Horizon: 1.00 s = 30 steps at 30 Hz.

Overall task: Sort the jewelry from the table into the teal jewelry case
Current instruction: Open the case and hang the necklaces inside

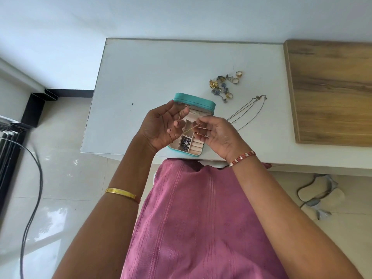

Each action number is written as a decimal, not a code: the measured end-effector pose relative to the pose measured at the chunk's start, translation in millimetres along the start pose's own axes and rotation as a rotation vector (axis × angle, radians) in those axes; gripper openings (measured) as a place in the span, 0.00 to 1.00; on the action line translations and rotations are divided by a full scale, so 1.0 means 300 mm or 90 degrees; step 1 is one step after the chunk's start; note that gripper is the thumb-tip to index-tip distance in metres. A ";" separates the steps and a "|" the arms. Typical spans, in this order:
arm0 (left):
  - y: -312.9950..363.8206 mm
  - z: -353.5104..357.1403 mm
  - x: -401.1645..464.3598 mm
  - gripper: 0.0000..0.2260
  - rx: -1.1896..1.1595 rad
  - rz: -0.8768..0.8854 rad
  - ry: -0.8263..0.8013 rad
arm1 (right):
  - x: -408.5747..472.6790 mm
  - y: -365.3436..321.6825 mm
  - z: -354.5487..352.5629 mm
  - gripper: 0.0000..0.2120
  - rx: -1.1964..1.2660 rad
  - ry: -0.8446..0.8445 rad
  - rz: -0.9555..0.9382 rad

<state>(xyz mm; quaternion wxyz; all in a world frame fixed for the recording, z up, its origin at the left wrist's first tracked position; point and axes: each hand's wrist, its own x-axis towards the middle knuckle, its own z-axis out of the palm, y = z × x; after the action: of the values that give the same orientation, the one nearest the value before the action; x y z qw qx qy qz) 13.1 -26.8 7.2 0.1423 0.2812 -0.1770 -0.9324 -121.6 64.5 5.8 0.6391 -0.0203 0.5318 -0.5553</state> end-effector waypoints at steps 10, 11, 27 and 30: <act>-0.027 0.018 0.010 0.09 0.009 0.079 0.146 | -0.017 -0.002 0.010 0.12 0.237 -0.080 -0.024; -0.025 0.017 0.009 0.09 0.015 0.078 0.152 | -0.018 -0.008 0.015 0.12 0.226 -0.080 -0.029; -0.024 0.014 0.001 0.08 0.394 0.041 0.167 | -0.004 -0.086 0.007 0.06 -0.383 -0.026 -0.154; -0.021 0.007 0.000 0.10 0.335 0.063 0.153 | -0.004 -0.101 -0.012 0.07 -0.462 -0.050 -0.150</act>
<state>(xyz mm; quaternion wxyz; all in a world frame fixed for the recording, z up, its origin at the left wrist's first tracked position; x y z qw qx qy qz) 10.8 -20.5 6.1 0.1298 0.4082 -0.4080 -0.8063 -144.8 55.8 23.6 0.5420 -0.3275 0.6631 -0.3990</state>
